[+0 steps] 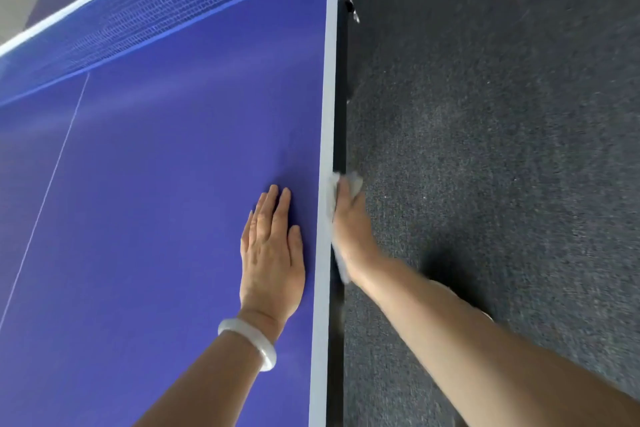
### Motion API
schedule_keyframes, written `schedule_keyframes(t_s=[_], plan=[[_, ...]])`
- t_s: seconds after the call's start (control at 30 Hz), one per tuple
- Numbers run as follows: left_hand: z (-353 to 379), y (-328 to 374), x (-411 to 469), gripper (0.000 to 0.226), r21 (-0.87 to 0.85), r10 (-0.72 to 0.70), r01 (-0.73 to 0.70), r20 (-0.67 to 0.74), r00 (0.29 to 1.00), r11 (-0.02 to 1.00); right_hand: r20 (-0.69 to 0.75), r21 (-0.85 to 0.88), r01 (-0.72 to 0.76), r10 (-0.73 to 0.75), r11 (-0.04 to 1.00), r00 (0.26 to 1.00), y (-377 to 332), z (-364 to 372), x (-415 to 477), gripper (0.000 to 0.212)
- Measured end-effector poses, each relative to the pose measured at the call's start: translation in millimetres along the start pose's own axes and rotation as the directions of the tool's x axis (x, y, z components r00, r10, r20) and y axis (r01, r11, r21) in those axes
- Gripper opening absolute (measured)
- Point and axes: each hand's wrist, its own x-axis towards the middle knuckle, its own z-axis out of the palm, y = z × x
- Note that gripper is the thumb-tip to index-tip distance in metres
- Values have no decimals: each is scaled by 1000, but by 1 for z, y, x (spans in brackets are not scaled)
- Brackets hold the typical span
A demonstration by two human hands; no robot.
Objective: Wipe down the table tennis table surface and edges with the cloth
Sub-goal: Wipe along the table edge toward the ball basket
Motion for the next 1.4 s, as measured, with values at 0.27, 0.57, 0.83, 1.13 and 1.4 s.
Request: schedule_keyframes(t_s=[0.27,0.57,0.83,1.13,1.4], plan=[[0,-3,-2,50,5,22,-22,-10,1000,1000,-94,34,199,-195,980,976,38,4,-54,31],[-2,-3,-1,50,-13,26,-27,-15,1000,1000,-93,7,154,-152,988,984,34,2,-54,14],[0,-2,-3,50,-31,37,-38,-43,998,999,-62,-132,342,-352,930,934,84,5,-122,66],[5,-7,-4,48,-83,14,-19,-63,998,996,0,159,370,-375,915,927,66,-4,-70,48],[3,-7,0,47,-50,32,-36,-63,997,998,107,30,376,-377,926,920,162,-15,-200,64]])
